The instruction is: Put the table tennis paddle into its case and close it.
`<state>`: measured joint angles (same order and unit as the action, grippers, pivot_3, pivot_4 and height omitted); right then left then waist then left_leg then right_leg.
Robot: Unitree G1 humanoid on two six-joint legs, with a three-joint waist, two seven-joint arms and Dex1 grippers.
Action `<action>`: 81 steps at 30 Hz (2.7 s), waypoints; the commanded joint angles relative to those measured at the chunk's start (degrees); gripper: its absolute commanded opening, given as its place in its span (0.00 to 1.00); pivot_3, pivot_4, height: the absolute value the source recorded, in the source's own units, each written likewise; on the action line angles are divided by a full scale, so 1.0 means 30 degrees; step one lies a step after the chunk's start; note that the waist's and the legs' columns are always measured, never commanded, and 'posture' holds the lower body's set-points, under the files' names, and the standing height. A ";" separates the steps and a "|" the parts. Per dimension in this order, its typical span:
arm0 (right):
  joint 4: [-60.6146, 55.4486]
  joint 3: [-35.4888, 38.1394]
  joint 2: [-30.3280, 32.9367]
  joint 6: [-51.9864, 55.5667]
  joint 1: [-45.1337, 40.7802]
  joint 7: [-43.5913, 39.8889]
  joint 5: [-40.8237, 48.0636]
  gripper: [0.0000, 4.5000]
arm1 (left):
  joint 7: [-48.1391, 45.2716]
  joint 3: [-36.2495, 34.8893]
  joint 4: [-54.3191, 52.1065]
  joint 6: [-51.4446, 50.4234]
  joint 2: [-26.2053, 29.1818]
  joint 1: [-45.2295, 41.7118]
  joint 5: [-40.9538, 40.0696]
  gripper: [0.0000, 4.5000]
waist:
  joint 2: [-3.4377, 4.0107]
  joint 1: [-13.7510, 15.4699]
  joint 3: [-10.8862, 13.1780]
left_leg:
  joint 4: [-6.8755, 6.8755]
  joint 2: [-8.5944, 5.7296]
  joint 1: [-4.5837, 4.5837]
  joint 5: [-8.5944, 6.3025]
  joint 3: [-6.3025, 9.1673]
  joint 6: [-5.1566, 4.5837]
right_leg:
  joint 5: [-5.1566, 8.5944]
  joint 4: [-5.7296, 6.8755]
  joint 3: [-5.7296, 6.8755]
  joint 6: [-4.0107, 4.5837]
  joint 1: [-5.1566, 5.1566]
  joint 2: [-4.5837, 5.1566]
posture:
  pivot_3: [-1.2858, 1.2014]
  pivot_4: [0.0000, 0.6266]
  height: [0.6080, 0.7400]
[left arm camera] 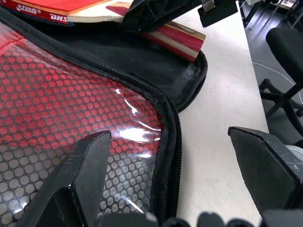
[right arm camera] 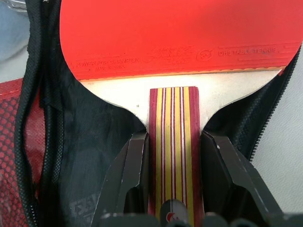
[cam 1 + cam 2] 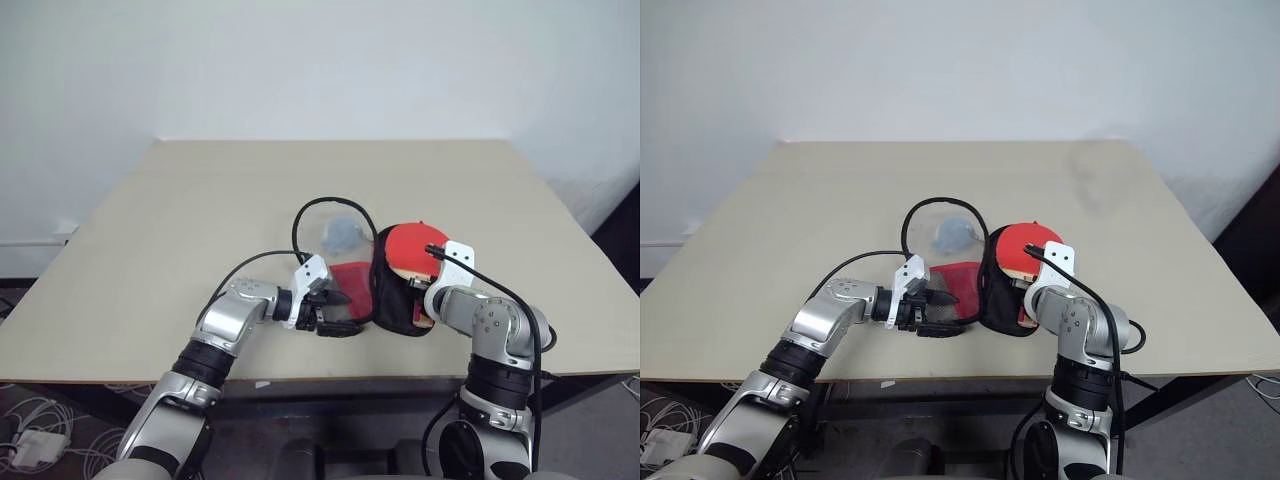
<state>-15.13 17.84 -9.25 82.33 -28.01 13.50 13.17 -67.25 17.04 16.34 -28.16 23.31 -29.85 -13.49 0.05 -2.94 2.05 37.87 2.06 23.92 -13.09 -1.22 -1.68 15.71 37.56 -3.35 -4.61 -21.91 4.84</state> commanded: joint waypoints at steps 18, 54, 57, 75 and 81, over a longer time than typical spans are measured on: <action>-0.2132 0.0128 -0.1376 0.1541 -0.1103 -0.0516 0.0213 0.26 | -0.0072 0.0061 0.0580 0.0399 -0.0774 -0.0813 0.0448 0.94 | -0.0001 0.0021 0.0000 | 0.0028 -0.0006 0.0205 0.0037 0.0019 0.0018 | -0.0006 0.0037 0.0009 0.0001 -0.0177 0.0001 | 0.52 0.00 0.91; -0.7095 0.0897 0.9302 -0.2879 0.3299 -0.8279 0.2521 0.92 | 0.1107 -0.6142 0.3912 0.1124 0.1529 -0.4619 -0.1985 0.94 | -0.0032 0.0034 0.0016 | 0.0031 -0.0011 0.0209 0.0058 0.0091 -0.0007 | 0.0007 0.0015 0.0085 -0.0019 -0.0140 -0.0004 | 0.52 0.00 0.91; -0.5111 0.0807 0.9503 -0.5029 0.3991 -0.8682 0.2291 0.92 | 0.2425 -0.6374 0.8049 0.2812 0.1731 -0.6094 -0.0852 0.94 | -0.0041 0.0034 0.0013 | 0.0026 -0.0016 0.0196 0.0057 0.0069 -0.0007 | 0.0018 -0.0005 0.0066 -0.0038 -0.0138 0.0000 | 0.52 0.00 0.91; 0.1046 0.0692 0.8332 -1.2914 0.7044 -0.7848 0.0949 0.92 | 0.6610 -0.4836 1.6876 1.1152 -0.0970 -0.7277 0.4473 0.94 | -0.0202 0.0565 0.0088 | 0.0043 -0.0026 0.0237 0.0061 0.0054 0.0003 | -0.0006 0.0011 0.0077 -0.0004 -0.0155 0.0017 | 0.52 0.00 0.91; 0.0819 0.1652 0.7743 -1.3515 0.6868 -0.7203 0.1591 0.92 | 0.5638 -0.4266 1.5100 1.1640 -0.3363 -0.7109 0.4457 0.94 | -0.0202 0.0570 0.0088 | 0.0043 -0.0026 0.0234 0.0062 0.0055 0.0003 | -0.0006 0.0011 0.0073 -0.0004 -0.0149 0.0013 | 0.52 0.00 0.91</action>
<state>-10.67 21.10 14.13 42.86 -6.28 -8.78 16.48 -49.21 4.40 65.75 6.21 14.06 -49.63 1.17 -0.56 -1.23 2.32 38.00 1.98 24.62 -12.91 -1.06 -1.67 15.69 37.59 -3.13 -4.62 -22.35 4.88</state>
